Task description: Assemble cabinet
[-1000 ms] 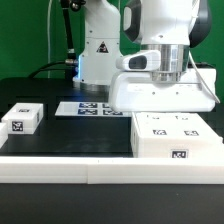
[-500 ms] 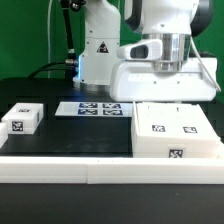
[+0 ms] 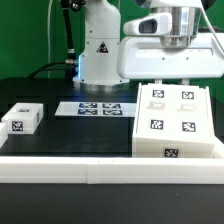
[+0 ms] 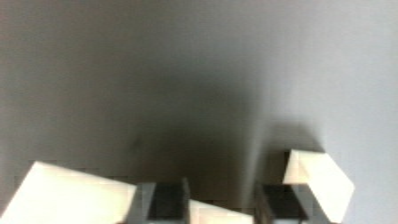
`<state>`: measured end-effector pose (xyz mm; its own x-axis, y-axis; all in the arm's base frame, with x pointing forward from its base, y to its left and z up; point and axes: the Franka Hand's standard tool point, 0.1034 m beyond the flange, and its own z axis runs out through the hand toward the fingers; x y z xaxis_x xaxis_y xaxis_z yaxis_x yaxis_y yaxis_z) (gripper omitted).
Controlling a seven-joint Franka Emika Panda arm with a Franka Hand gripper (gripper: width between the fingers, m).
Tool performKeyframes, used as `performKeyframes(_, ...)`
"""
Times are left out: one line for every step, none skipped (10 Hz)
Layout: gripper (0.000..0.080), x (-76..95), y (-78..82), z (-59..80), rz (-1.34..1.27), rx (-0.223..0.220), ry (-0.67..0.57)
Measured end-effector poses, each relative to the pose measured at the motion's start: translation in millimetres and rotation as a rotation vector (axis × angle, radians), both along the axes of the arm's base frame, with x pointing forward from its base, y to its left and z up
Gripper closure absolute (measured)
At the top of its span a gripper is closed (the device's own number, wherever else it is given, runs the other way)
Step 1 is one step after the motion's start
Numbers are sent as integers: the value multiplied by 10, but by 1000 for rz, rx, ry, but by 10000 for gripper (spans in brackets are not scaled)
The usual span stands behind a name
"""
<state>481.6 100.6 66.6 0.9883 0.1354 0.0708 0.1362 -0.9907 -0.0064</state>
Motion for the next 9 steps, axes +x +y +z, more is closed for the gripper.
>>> performKeyframes(627, -4, -1, -11, 0, -1, 2)
performKeyframes(631, -3, -2, -11, 3, -1, 2)
performKeyframes(635, -4, -19, -17, 20, -3, 2)
performKeyframes(635, 7, -16, 30, 22, -3, 12)
performKeyframes(645, 49, -17, 107, 26, -2, 14)
performKeyframes(648, 110, -37, 192, 37, -2, 16)
performKeyframes(648, 161, -57, 238, 43, -5, 28)
performKeyframes(660, 212, -75, 287, 55, -8, 46)
performKeyframes(668, 234, -28, 310, 48, -7, 43)
